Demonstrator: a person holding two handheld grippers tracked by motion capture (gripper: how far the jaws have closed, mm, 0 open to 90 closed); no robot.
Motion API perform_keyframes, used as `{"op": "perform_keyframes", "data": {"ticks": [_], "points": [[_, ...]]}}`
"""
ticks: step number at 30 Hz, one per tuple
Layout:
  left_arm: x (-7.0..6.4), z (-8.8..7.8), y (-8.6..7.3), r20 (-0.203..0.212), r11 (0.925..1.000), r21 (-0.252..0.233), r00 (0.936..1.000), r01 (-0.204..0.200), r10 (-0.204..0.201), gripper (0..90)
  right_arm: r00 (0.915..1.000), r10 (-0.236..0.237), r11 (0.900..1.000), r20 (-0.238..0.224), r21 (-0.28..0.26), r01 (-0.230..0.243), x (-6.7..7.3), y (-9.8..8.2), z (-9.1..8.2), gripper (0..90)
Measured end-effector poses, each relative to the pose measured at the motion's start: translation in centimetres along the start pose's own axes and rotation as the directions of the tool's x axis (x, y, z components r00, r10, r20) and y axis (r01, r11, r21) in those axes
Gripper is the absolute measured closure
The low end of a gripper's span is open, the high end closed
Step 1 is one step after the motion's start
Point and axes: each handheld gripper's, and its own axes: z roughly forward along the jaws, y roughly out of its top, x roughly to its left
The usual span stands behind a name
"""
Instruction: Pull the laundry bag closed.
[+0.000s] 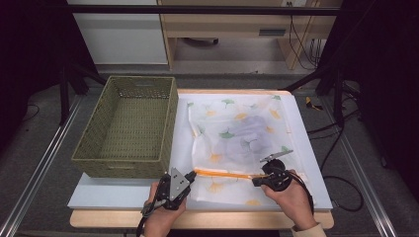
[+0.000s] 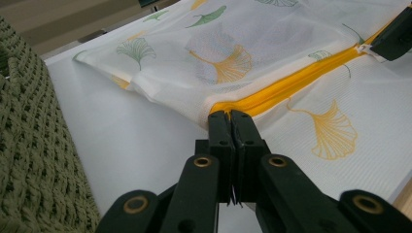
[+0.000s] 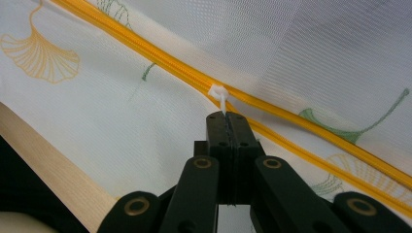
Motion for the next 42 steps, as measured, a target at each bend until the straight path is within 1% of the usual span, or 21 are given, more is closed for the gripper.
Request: {"op": "perform_keyframes", "data": {"ticks": [1, 3, 6, 9, 10, 11, 12, 15, 17, 18, 19, 20, 24, 26, 27, 29, 31, 32, 33, 34, 42], "points": [[-0.1, 0.0, 0.0, -0.002, 1.0, 0.0, 1.0, 0.002, -0.002, 88.2, 0.9999, -0.017, 1.0, -0.002, -0.008, 0.017, -0.2, 0.0, 0.0, 90.0], [-0.1, 0.0, 0.0, -0.003, 1.0, 0.002, 1.0, 0.003, -0.003, 88.2, 0.9997, -0.009, 1.0, 0.021, 0.001, 0.009, -0.1, 0.0, -0.1, 90.0], [0.1, -0.1, 0.0, -0.004, 1.0, -0.001, 1.0, 0.005, -0.005, 88.2, 0.9995, -0.002, 1.0, 0.032, 0.003, 0.002, -0.5, -0.2, -0.2, 90.0], [0.1, -0.1, 0.0, -0.002, 1.0, -0.004, 1.0, 0.008, -0.008, 88.2, 0.9994, 0.013, 1.0, 0.031, -0.001, -0.013, -0.6, -0.2, -0.4, 90.0], [0.1, 0.0, 0.0, -0.001, 0.9999, -0.006, 1.0, 0.009, -0.009, 88.2, 0.9994, 0.003, 1.0, 0.035, -0.003, -0.003, -0.8, -0.3, -0.3, 90.0], [0.1, 0.0, 0.0, -0.001, 1.0, -0.005, 1.0, 0.008, -0.008, 88.2, 0.9992, 0.021, 1.0, 0.033, 0.001, -0.021, -0.7, -0.3, -0.4, 90.0], [0.1, 0.0, 0.0, -0.002, 1.0, -0.002, 1.0, 0.008, -0.008, 88.2, 0.9995, -0.001, 1.0, 0.031, -0.002, 0.001, -0.9, -0.4, -0.3, 90.0], [0.2, 0.0, -0.1, -0.005, 0.9999, 0.0, 0.9999, 0.013, -0.013, 88.2, 0.9988, 0.019, 1.0, 0.046, 0.008, -0.019, -1.1, -0.4, -0.2, 90.0], [0.2, -0.1, -0.1, -0.005, 0.9997, 0.005, 0.9997, 0.025, -0.025, 88.2, 0.9989, 0.014, 1.0, 0.045, 0.004, -0.014, -1.3, -0.5, -0.2, 90.0], [0.3, -0.1, -0.1, -0.009, 0.9999, -0.003, 0.9999, 0.013, -0.013, 88.2, 0.9989, 0.009, 1.0, 0.046, 0.005, -0.009, -1.4, -0.5, -0.3, 90.0], [0.3, -0.1, -0.1, -0.009, 0.9999, -0.003, 0.9999, 0.013, -0.013, 88.2, 0.9985, 0.026, 1.0, 0.048, 0.002, -0.026, -1.4, -0.5, -0.3, 90.0], [0.2, -0.1, -0.1, -0.008, 0.9999, -0.001, 0.9999, 0.013, -0.013, 88.2, 0.9988, 0.011, 1.0, 0.048, 0.0, -0.011, -1.5, -0.6, -0.4, 90.0], [0.2, 0.0, -0.1, -0.007, 0.9999, 0.001, 0.9999, 0.011, -0.011, 88.2, 0.9986, 0.027, 1.0, 0.045, 0.002, -0.027, -1.6, -0.7, -0.5, 90.0], [0.2, 0.0, -0.2, -0.003, 0.9996, 0.009, 0.9997, 0.025, -0.025, 88.2, 0.9989, 0.017, 1.0, 0.044, -0.001, -0.017, -1.8, -0.8, -0.5, 90.0], [0.3, 0.0, -0.1, -0.007, 0.9999, 0.002, 0.9999, 0.015, -0.015, 88.2, 0.9987, 0.014, 1.0, 0.048, 0.003, -0.015, -1.9, -0.8, -0.5, 90.0], [0.3, -0.1, -0.2, -0.007, 0.9996, 0.009, 0.9997, 0.026, -0.025, 88.2, 0.9983, 0.028, 1.0, 0.051, 0.004, -0.028, -2.0, -0.9, -0.4, 90.0], [0.4, 0.0, -0.1, -0.012, 0.9999, 0.0, 0.9998, 0.013, -0.013, 88.2, 0.9974, 0.038, 0.999, 0.062, 0.009, -0.038, -2.1, -0.9, -0.5, 90.0], [0.4, 0.0, -0.1, -0.01, 0.9999, 0.0, 0.9999, 0.014, -0.014, 88.2, 0.9977, 0.029, 1.0, 0.062, 0.005, -0.029, -2.3, -1.0, -0.5, 90.0], [0.4, 0.0, -0.1, -0.01, 0.9999, 0.001, 0.9999, 0.014, -0.014, 88.2, 0.9964, 0.052, 0.999, 0.067, 0.007, -0.053, -2.2, -1.0, -0.6, 90.0], [0.4, 0.0, -0.1, -0.011, 0.9999, 0.001, 0.9998, 0.014, -0.014, 88.2, 0.9974, 0.028, 1.0, 0.067, 0.003, -0.028, -2.4, -1.1, -0.6, 90.0], [0.6, 0.0, -0.2, -0.019, 0.9998, 0.003, 0.9996, 0.02, -0.02, 88.2, 0.9958, 0.053, 0.999, 0.075, -0.004, -0.053, -3.3, -1.5, -1.1, 90.0]]}}
